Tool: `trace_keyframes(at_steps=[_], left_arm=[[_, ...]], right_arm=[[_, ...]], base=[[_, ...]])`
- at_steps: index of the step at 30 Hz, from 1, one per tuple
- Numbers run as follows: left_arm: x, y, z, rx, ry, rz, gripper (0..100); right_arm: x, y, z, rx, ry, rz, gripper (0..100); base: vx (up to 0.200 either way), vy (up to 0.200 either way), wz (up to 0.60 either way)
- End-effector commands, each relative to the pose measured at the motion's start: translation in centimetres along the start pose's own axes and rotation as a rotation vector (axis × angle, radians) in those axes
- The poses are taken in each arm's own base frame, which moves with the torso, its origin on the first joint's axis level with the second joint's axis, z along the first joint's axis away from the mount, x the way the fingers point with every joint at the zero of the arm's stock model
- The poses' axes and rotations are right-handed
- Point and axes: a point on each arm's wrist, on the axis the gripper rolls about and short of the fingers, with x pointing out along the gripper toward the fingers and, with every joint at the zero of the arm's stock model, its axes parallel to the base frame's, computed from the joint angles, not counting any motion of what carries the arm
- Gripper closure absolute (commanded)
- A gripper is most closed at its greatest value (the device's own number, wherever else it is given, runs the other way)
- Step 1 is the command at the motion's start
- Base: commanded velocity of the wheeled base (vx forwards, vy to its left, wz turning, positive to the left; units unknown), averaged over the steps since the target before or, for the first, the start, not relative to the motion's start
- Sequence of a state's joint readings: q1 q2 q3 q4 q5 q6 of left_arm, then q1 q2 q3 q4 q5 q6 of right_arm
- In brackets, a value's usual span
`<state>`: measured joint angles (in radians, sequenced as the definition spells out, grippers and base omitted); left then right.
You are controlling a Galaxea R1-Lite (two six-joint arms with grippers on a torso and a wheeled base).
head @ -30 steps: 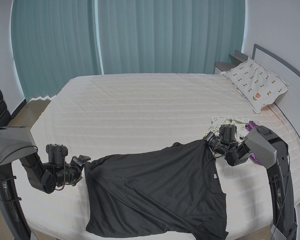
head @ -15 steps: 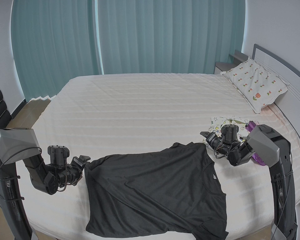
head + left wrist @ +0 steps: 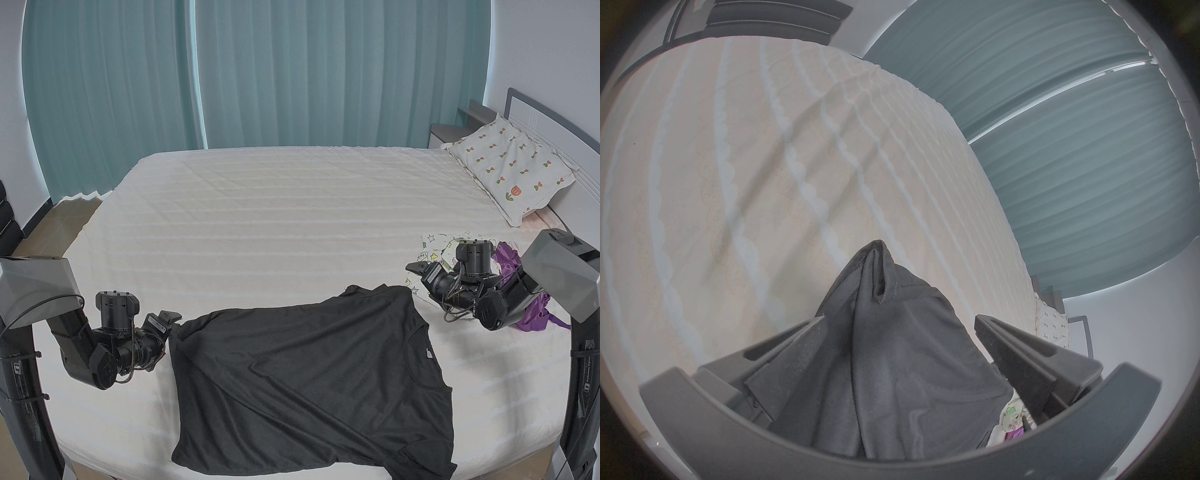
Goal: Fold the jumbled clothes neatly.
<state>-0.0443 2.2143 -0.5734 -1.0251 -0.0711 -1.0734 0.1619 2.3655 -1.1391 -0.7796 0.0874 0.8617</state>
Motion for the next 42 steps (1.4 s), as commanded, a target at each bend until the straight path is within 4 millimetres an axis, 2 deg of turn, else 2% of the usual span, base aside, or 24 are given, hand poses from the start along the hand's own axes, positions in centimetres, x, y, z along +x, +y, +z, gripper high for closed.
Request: trace_keyframes(at_steps=[1, 4, 9, 11, 16, 26, 27, 32, 35, 37, 42], left_arm=[[1.0, -1.6, 1.0, 0.014, -0.048, -0.033, 0], [2.5, -2.5, 1.6, 0.078, -0.05, -0.01, 0], [4.0, -3.9, 1.9, 0.108, -0.047, 0.03, 0], [5.3, -3.8, 0.6, 0.129, -0.006, 0.06, 0], [6.9, -3.7, -0.8, 0.154, -0.024, 0.09, 0], [7.2, -3.8, -1.1, 0.181, -0.074, 0.12, 0], [7.4, -3.6, -0.9, 0.186, -0.081, 0.127, 100], [9.1, -3.2, -0.6, 0.201, -0.139, 0.158, 100], [9.4, -2.7, -0.4, 0.234, -0.157, 0.179, 100], [9.6, -3.3, 0.3, 0.254, -0.19, 0.157, 100], [10.2, -3.6, 2.3, 0.208, -0.28, 0.099, 100]], right_arm=[[-4.6, -0.2, -0.9, 0.033, 0.033, -0.03, 0], [-6.4, -0.8, -2.0, 0.058, 0.045, -0.025, 0], [-6.5, -2.0, -2.7, 0.104, 0.029, -0.006, 0], [-5.6, -3.5, -3.6, 0.144, 0.034, -0.006, 0], [-5.8, -3.8, -3.4, 0.141, 0.029, 0.0, 0], [-5.8, -4.2, -3.6, 0.147, 0.032, -0.005, 0], [-5.8, -4.1, -3.6, 0.146, 0.033, -0.005, 0], [-5.7, -4.2, -3.9, 0.146, 0.041, -0.009, 0], [-5.6, -4.4, -3.9, 0.146, 0.038, -0.014, 0], [-5.2, -5.0, -4.1, 0.151, 0.039, -0.03, 0], [-5.1, -5.0, -4.2, 0.149, 0.041, -0.03, 0]], base=[[0.0, 0.0, 0.0], [0.0, 0.0, 0.0], [0.0, 0.0, 0.0], [0.0, 0.0, 0.0], [0.0, 0.0, 0.0], [0.0, 0.0, 0.0], [0.0, 0.0, 0.0], [0.0, 0.0, 0.0], [0.0, 0.0, 0.0], [0.0, 0.0, 0.0], [0.0, 0.0, 0.0]])
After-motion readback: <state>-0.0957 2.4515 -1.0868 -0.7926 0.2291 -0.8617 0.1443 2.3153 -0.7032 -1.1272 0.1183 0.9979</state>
